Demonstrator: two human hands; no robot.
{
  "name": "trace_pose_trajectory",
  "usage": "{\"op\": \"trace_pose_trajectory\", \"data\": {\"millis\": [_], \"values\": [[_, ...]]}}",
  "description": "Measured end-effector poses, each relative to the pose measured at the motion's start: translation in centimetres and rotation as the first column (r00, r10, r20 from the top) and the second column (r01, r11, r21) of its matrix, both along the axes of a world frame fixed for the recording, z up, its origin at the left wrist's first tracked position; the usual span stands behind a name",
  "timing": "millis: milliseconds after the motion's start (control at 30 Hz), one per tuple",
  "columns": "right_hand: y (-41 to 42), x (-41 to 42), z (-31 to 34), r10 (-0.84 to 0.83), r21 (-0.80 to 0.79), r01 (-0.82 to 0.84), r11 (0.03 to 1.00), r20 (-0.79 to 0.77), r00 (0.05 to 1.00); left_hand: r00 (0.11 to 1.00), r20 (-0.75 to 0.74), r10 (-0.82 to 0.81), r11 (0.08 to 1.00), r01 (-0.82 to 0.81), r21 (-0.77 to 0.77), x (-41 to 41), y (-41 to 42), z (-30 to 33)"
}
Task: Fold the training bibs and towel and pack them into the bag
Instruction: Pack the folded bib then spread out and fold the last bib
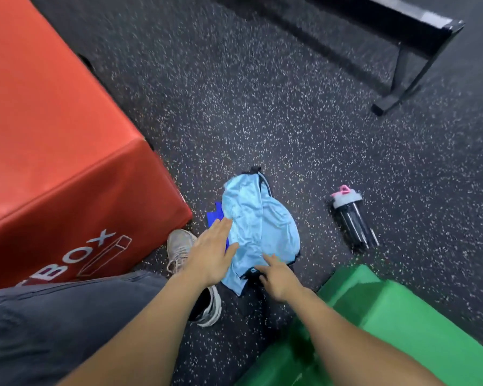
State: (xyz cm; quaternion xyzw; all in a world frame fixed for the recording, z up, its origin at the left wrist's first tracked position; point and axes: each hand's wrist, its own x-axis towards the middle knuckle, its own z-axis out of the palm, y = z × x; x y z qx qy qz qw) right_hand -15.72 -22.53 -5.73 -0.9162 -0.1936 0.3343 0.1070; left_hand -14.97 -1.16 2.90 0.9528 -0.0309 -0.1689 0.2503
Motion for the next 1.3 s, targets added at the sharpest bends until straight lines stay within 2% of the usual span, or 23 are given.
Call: {"op": "trace_pose_trajectory", "data": {"millis": [167, 233, 300, 500, 600, 667, 867, 1000, 1167, 1300], "values": [[1.4, 0.6, -3.5, 0.135, -0.154, -0.153, 0.976, -0.126, 0.983, 0.992, -0.105, 0.066, 0.997, -0.068, -0.020, 0.3, 0.9, -2.5], [1.7, 0.8, -4.1, 0.137, -0.197, -0.167, 0.966, -0.160, 0.978, 0.988, -0.132, 0.075, 0.996, -0.079, -0.027, 0.1, 1.0, -3.1], [1.6, 1.0, -3.7, 0.098, -0.175, -0.123, 0.977, -0.142, 0.985, 0.988, -0.137, 0.076, 0.996, -0.081, -0.034, 0.0, 0.8, -3.3], [0.4, 3.2, 1.4, -0.135, 0.037, 0.136, 0.990, -0.041, 0.990, 0.993, -0.088, 0.081, 0.994, -0.087, -0.066, 0.5, -0.1, -1.2], [-0.5, 4.8, 6.4, -0.240, 0.185, 0.229, 0.956, 0.040, 0.970, 0.996, -0.045, 0.082, 0.991, -0.086, -0.102, 0.8, 0.0, 0.7], [-0.9, 5.8, 10.8, -0.274, 0.272, 0.231, 0.934, 0.130, 0.953, 0.998, 0.016, 0.066, 0.992, -0.064, -0.111, 1.0, 0.1, 2.5], [-0.1, 6.8, 23.9, -0.242, 0.442, 0.088, 0.893, 0.306, 0.921, 0.966, 0.257, 0.038, 0.983, 0.010, -0.181, 1.9, 0.4, 10.8], [1.7, 6.3, 31.8, -0.254, 0.543, -0.016, 0.839, 0.419, 0.872, 0.938, 0.342, 0.055, 0.976, 0.023, -0.218, 2.4, 1.0, 17.2], [4.2, 5.8, 41.1, -0.315, 0.699, -0.091, 0.709, 0.429, 0.847, 0.893, 0.432, 0.128, 0.939, 0.031, -0.341, 1.8, 2.5, 25.0], [6.4, 5.5, 48.1, -0.405, 0.810, -0.127, 0.573, 0.414, 0.815, 0.870, 0.460, 0.180, 0.944, -0.021, -0.330, 0.2, 5.3, 30.6]]}}
